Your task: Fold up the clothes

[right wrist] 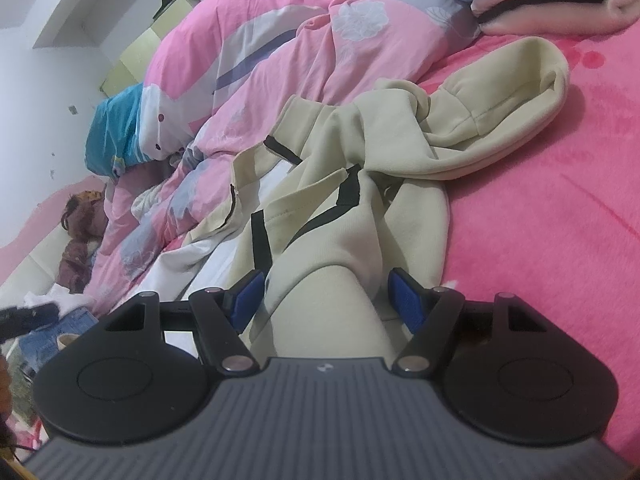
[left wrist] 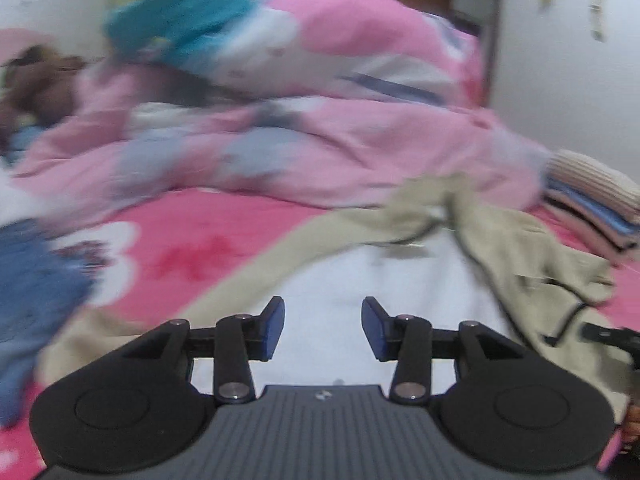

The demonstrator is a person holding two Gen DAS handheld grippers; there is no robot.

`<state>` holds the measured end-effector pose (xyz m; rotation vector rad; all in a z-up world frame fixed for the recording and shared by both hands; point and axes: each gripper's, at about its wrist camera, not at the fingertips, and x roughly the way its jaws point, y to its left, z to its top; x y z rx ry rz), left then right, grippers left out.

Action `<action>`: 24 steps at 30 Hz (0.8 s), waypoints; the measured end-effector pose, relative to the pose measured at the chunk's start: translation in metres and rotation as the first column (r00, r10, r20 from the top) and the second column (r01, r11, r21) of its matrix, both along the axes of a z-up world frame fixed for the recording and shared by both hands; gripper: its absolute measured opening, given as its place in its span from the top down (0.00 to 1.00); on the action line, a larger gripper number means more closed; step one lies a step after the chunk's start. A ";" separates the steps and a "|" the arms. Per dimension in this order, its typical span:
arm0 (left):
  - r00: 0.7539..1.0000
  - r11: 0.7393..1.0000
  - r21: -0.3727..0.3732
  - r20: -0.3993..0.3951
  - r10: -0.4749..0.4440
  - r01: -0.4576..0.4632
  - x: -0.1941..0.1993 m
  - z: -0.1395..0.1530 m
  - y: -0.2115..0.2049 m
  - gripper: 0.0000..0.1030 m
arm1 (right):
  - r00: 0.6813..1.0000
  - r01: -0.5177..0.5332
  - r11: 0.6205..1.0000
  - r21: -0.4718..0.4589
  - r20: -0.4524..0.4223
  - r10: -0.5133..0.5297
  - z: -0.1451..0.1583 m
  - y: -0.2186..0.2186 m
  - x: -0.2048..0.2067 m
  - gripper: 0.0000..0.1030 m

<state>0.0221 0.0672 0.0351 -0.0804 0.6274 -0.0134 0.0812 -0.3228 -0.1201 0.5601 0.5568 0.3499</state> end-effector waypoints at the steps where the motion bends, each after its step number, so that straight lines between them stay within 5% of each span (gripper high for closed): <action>1: 0.999 0.999 -0.009 -0.012 -0.032 0.032 0.007 -0.005 -0.009 0.57 | 1.000 -0.002 1.000 -0.020 -0.001 0.002 0.001 0.002 0.000 0.34; 10: 0.989 0.991 0.013 -0.074 -0.129 0.130 0.049 -0.062 -0.041 0.57 | 0.998 -0.049 0.960 -0.275 0.023 0.058 0.049 0.050 -0.015 0.29; 13: 0.989 0.993 0.007 -0.093 -0.117 0.118 0.056 -0.077 -0.035 0.57 | 0.995 -0.078 0.894 -0.442 0.014 0.094 0.059 0.083 -0.013 0.20; 16: 0.989 0.994 0.011 -0.095 -0.109 0.111 0.064 -0.089 -0.034 0.57 | 0.995 -0.065 0.781 -0.621 0.017 0.096 0.064 0.115 -0.011 0.20; 23: 0.993 0.996 0.019 -0.075 -0.088 0.089 0.071 -0.107 -0.031 0.55 | 0.984 0.165 0.640 -0.750 0.168 -0.057 0.081 0.130 -0.031 0.21; 24: 0.994 0.996 0.023 -0.070 -0.088 0.090 0.072 -0.108 -0.032 0.54 | 0.983 0.172 0.645 -0.745 0.176 -0.060 0.083 0.130 -0.035 0.21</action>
